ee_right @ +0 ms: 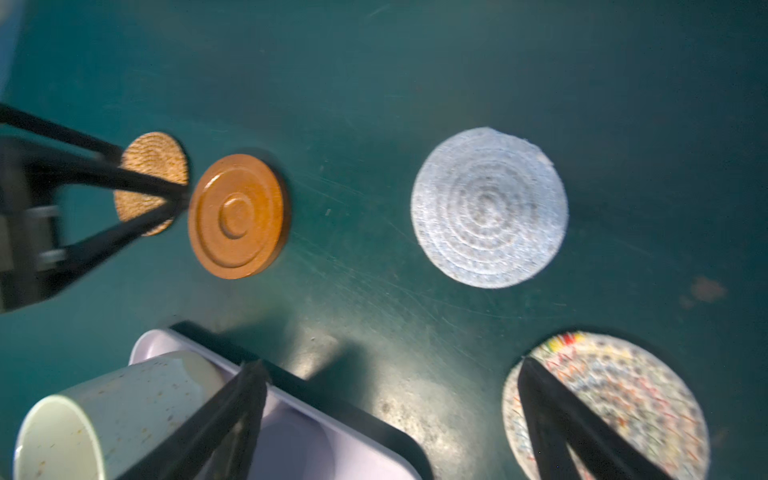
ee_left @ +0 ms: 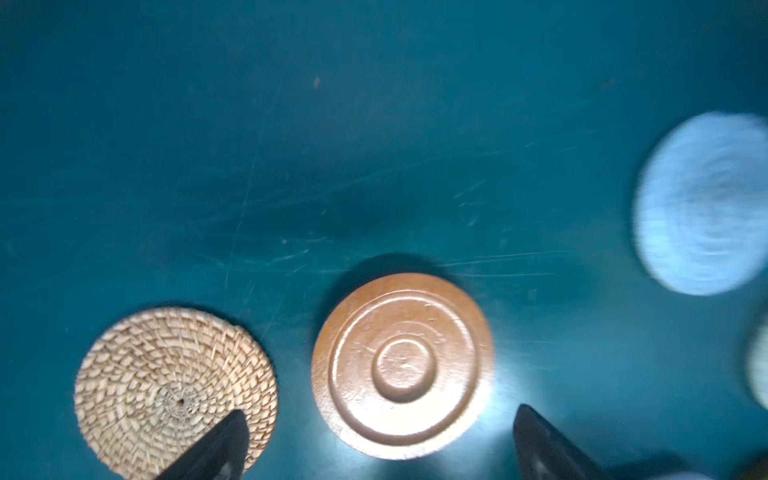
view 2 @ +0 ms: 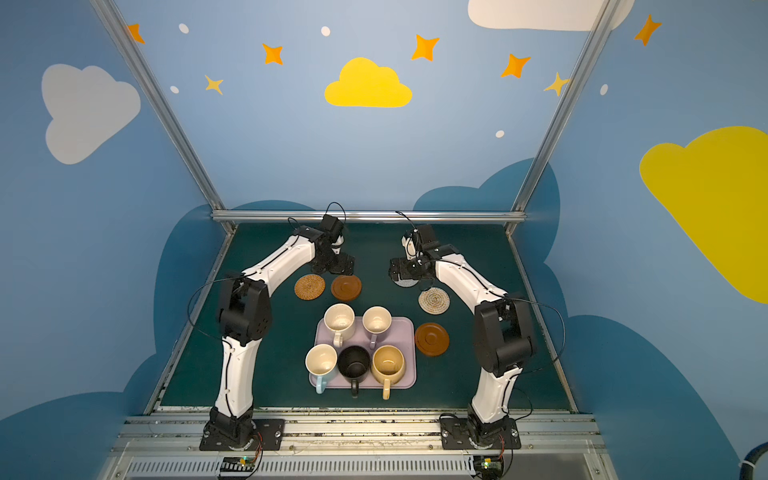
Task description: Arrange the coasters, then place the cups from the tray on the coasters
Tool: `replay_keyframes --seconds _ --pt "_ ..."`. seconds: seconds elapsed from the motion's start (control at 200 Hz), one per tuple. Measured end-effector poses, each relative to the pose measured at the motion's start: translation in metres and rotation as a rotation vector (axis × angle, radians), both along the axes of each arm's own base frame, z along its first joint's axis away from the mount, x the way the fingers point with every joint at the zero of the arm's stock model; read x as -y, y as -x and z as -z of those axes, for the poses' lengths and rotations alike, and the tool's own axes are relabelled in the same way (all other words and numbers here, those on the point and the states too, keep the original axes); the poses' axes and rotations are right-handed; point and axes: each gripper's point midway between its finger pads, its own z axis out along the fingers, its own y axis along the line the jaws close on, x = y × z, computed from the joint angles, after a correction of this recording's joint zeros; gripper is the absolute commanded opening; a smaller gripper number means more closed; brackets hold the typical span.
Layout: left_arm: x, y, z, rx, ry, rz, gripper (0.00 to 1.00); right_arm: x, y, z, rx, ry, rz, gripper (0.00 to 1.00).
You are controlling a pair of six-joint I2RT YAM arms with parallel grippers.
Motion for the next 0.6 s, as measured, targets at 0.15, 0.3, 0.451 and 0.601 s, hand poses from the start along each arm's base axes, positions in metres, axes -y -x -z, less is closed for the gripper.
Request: replay_keyframes --seconds 0.15,0.3,0.451,0.601 --pt "0.014 0.002 -0.034 0.057 0.156 0.021 1.00 0.015 -0.006 0.001 0.013 0.044 0.042 0.95" --pt "0.036 0.001 -0.059 0.112 0.326 0.049 1.00 0.031 -0.011 0.001 0.006 0.067 0.077 0.95" --pt "0.060 0.006 -0.063 0.108 0.423 0.089 1.00 0.043 -0.032 -0.006 0.011 0.058 0.117 0.90" --pt "0.076 0.011 -0.066 0.109 0.457 0.127 0.99 0.048 -0.052 0.007 -0.023 0.056 0.134 0.86"
